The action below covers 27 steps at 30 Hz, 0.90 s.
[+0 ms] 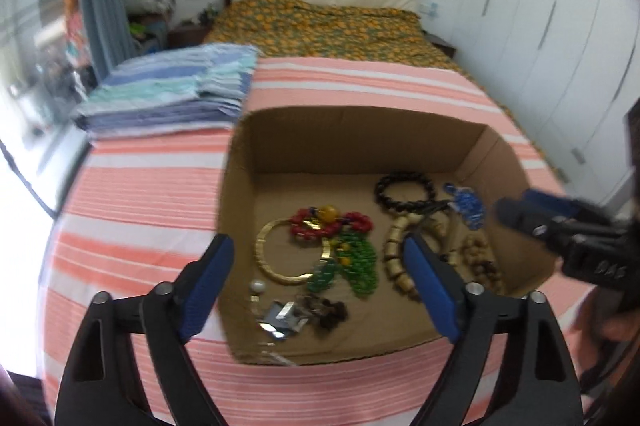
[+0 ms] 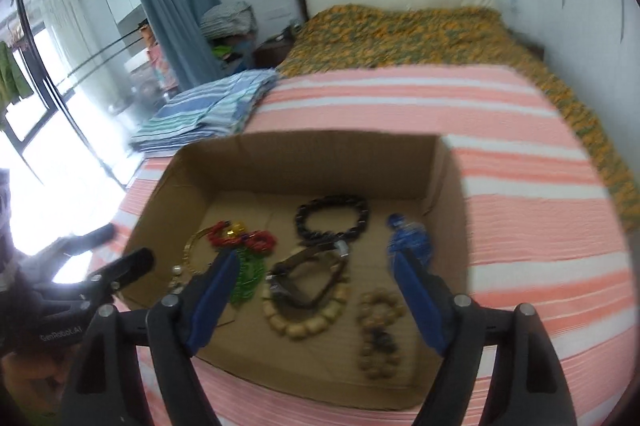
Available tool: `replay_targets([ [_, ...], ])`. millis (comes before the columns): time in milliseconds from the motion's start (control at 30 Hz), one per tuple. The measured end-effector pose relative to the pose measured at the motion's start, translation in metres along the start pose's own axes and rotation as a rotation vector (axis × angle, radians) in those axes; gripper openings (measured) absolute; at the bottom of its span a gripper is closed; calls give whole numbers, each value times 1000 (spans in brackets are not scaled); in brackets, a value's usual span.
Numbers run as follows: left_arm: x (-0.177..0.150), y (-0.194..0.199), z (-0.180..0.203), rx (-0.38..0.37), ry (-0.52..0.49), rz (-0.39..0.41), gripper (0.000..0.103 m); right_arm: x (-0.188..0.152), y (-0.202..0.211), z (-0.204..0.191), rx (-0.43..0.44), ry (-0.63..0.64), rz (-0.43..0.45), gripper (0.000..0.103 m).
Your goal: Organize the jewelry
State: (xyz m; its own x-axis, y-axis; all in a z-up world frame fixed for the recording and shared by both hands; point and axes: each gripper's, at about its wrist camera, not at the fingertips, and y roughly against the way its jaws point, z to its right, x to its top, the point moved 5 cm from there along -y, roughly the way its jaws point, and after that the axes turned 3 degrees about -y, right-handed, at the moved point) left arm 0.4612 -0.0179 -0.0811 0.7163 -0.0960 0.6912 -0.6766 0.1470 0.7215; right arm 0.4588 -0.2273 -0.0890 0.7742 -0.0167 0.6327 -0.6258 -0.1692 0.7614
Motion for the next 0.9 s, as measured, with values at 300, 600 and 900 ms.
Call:
replay_targets([
  [300,4,64,30,349,-144,167,102,8,54,-3,-45,39,130,88],
  [600,-6,100,31,280,-90,180,103,1,100,-16,-4,31,149,88],
  [900,-16,119,40,268,-109,160,103,-8,122,-26,5,22,168,88],
])
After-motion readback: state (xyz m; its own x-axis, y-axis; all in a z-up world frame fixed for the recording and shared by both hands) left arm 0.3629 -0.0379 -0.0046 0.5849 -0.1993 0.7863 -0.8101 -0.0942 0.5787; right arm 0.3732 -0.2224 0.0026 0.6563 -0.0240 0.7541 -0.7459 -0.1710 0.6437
